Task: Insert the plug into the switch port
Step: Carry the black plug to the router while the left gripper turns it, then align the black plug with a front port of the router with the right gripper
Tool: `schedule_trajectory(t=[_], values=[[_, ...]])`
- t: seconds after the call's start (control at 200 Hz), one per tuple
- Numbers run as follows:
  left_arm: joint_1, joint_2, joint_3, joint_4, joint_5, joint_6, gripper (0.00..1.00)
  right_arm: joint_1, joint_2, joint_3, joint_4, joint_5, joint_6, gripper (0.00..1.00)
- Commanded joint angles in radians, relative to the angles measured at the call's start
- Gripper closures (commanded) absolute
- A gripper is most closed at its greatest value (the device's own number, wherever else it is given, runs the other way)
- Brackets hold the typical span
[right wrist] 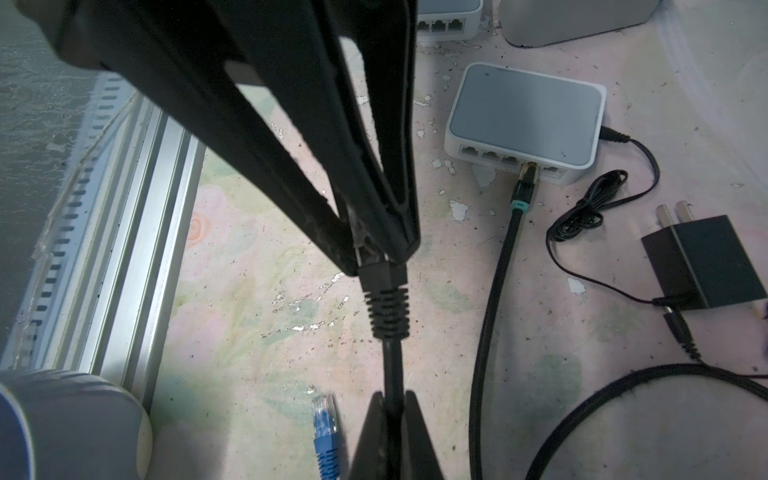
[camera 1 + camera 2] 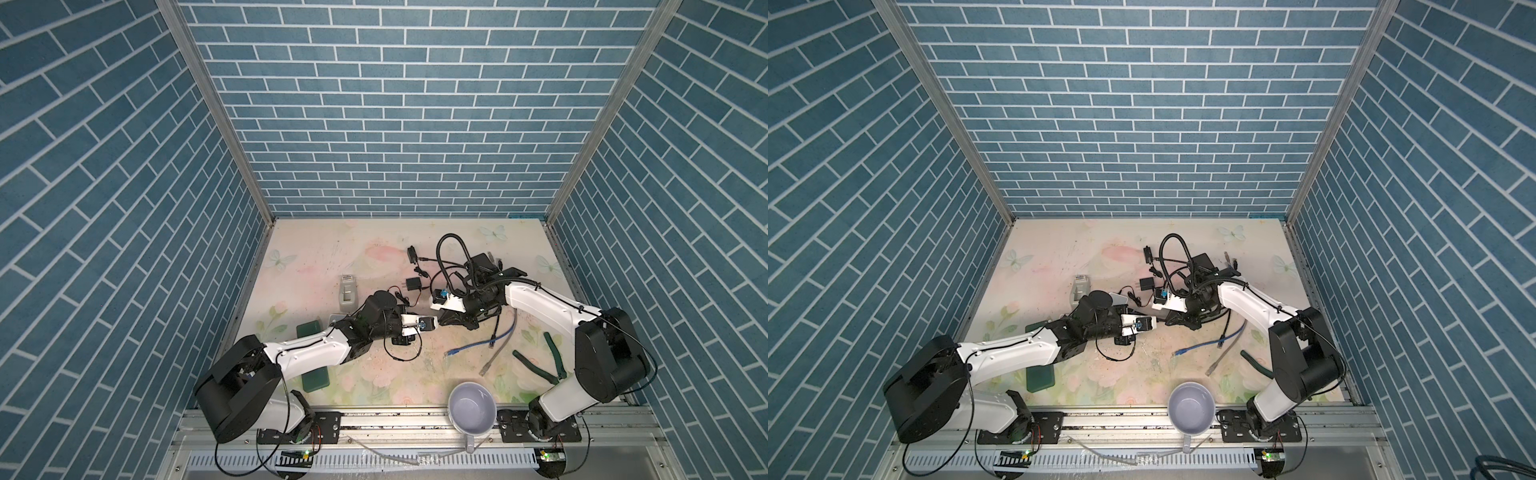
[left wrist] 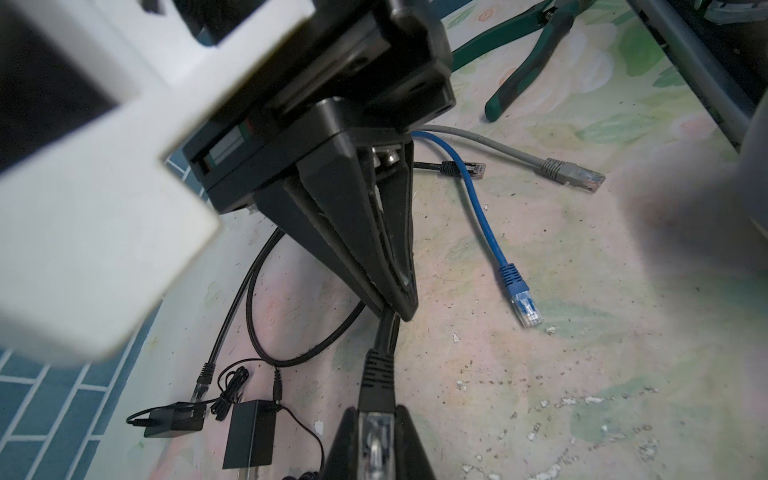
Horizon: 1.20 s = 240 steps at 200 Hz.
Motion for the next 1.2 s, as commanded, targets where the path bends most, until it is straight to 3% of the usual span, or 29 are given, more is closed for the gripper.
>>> schedule_trajectory(t=[0.0, 0.07, 0.21, 0.38, 0.48, 0.845, 1.195], values=[[-0.003, 0.017, 0.014, -0.002, -0.008, -0.013, 0.9, 0.005, -0.023, 0.001, 0.004, -0.039, 0.003, 1.0], [-0.003, 0.02, 0.01, 0.017, -0.011, -0.035, 0.9, 0.006, -0.039, -0.028, 0.052, -0.042, 0.006, 0.98], [-0.003, 0.029, -0.007, 0.082, -0.005, -0.094, 0.91, 0.007, -0.097, -0.144, 0.236, -0.041, 0.001, 0.82], [-0.001, 0.049, -0.032, 0.159, 0.004, -0.154, 0.91, 0.008, -0.202, -0.372, 0.62, -0.064, 0.039, 0.75], [-0.001, 0.054, -0.058, 0.221, 0.011, -0.18, 0.91, 0.008, -0.231, -0.444, 0.751, -0.072, 0.09, 0.75], [-0.001, 0.048, -0.057, 0.232, 0.047, -0.206, 0.91, 0.01, -0.267, -0.542, 0.997, -0.121, 0.204, 0.75], [-0.001, 0.04, -0.063, 0.234, 0.054, -0.218, 0.91, 0.011, -0.3, -0.564, 1.01, -0.134, 0.211, 0.75]])
